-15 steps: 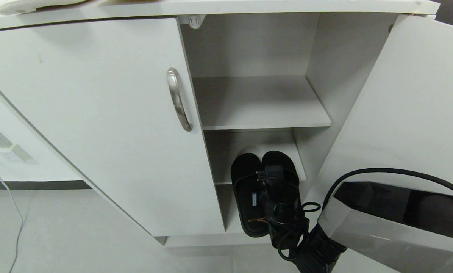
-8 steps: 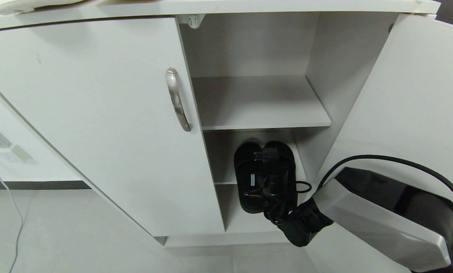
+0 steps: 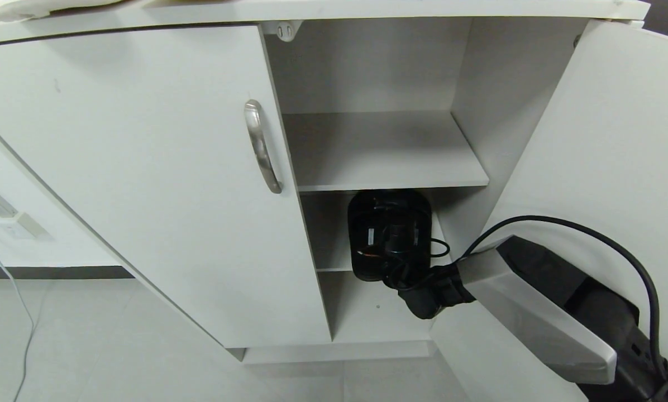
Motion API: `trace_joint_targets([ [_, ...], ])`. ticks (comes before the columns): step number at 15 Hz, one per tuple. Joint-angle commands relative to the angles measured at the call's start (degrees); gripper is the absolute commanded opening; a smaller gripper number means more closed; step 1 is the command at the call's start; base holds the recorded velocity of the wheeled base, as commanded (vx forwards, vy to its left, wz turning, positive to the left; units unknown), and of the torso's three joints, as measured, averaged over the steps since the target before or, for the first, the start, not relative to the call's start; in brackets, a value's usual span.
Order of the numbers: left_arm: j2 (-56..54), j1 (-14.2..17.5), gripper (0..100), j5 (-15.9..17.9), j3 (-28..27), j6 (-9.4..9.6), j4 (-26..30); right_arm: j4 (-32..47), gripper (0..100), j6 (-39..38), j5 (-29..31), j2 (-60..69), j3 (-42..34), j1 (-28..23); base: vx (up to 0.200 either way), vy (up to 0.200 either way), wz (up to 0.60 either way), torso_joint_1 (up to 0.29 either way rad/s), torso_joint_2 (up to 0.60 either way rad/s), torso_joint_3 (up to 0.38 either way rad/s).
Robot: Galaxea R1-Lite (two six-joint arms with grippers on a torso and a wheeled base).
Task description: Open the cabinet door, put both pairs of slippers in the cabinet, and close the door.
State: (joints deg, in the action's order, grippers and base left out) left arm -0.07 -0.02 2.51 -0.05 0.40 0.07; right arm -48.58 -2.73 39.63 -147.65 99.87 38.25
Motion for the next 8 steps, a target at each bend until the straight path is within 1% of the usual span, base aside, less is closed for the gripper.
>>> trace_joint_targets([
  [1, 0.1, 0.0, 0, -0.1, 0.0, 0.04, 0.0, 0.2, 0, 0.0, -0.3, -1.1, 1.5, -0.3, 0.000, 0.000, 0.00, 0.000, 0.00, 0.000],
  [7, 0.1, 0.0, 0, -0.1, 0.0, 0.04, 0.0, 0.2, 0, -0.1, -0.3, -3.1, 2.4, -0.7, 0.000, 0.000, 0.00, 0.000, 0.00, 0.000],
  [8, 0.1, 0.0, 0, -0.1, 0.0, 0.04, -0.1, 0.2, 100, -0.4, -0.3, -3.2, 2.4, -0.7, 0.000, 0.000, 0.00, 0.000, 0.00, 0.000],
])
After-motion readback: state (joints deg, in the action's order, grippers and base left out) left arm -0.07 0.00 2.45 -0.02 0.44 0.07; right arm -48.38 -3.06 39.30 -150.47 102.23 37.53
